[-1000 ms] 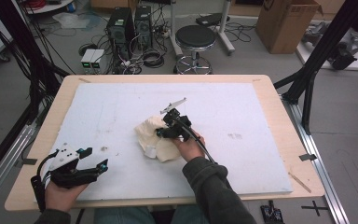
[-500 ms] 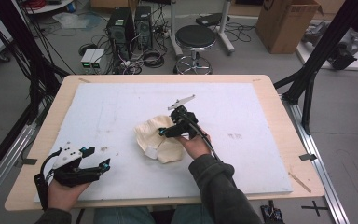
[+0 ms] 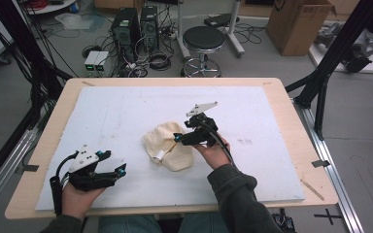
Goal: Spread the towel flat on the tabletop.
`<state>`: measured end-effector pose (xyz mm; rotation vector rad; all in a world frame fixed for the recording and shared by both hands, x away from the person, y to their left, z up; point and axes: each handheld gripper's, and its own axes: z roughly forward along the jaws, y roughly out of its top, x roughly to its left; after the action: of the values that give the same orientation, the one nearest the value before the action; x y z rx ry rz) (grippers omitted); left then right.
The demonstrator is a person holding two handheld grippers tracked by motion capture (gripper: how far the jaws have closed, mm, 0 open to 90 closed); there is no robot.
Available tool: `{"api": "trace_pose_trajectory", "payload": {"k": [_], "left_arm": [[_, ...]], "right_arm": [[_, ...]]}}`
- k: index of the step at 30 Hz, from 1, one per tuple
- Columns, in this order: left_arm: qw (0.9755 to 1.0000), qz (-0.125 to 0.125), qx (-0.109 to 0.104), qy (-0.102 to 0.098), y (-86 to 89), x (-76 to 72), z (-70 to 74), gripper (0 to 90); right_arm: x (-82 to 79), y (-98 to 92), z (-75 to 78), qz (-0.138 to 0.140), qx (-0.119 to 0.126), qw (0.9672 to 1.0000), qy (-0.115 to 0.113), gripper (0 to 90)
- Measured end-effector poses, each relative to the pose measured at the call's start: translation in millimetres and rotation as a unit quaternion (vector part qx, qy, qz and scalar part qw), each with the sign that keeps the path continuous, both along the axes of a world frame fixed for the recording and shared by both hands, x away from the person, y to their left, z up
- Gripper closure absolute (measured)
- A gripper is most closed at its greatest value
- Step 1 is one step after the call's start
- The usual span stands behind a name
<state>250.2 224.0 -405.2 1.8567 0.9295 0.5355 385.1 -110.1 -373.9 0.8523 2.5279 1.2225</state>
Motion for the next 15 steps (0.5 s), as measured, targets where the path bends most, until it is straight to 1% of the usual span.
{"api": "trace_pose_trajectory", "payload": {"k": [1,2,4,6,10,11,14,15], "left_arm": [[1.0000,-0.003,-0.004,0.002,-2.4,1.4,0.1,27.1],[1.0000,-0.005,-0.003,0.002,-4.7,2.8,0.3,27.3],[0.9999,-0.012,-0.005,0.005,-10.7,5.5,0.8,27.5],[0.9998,-0.020,-0.005,0.004,-18.5,8.5,1.1,28.5],[0.9992,-0.039,-0.009,0.010,-35.6,18.5,1.7,32.8],[0.9989,-0.043,-0.009,0.014,-40.2,21.6,1.2,34.2],[0.9984,-0.051,-0.010,0.023,-52.9,31.9,-3.0,38.6],[0.9982,-0.052,-0.009,0.028,-57.0,35.6,-5.0,40.3]], "right_arm": [[-1.3,-0.1,0.5,0.002,0.001,1.0000,0.003,33.9],[-3.3,-0.5,1.7,0.005,0.002,1.0000,0.004,33.9],[-8.3,-2.2,4.8,0.010,0.006,0.9999,-0.001,34.1],[-14.6,-4.1,9.0,0.021,0.014,0.9997,-0.005,35.1],[-31.2,-8.0,13.5,0.043,0.020,0.9986,-0.025,39.6],[-35.1,-9.7,12.6,0.045,0.021,0.9985,-0.025,40.3],[-43.4,-16.4,4.7,0.057,0.029,0.9978,-0.017,43.8],[-48.6,-19.8,-3.6,0.065,0.031,0.9974,-0.007,46.2]]}}
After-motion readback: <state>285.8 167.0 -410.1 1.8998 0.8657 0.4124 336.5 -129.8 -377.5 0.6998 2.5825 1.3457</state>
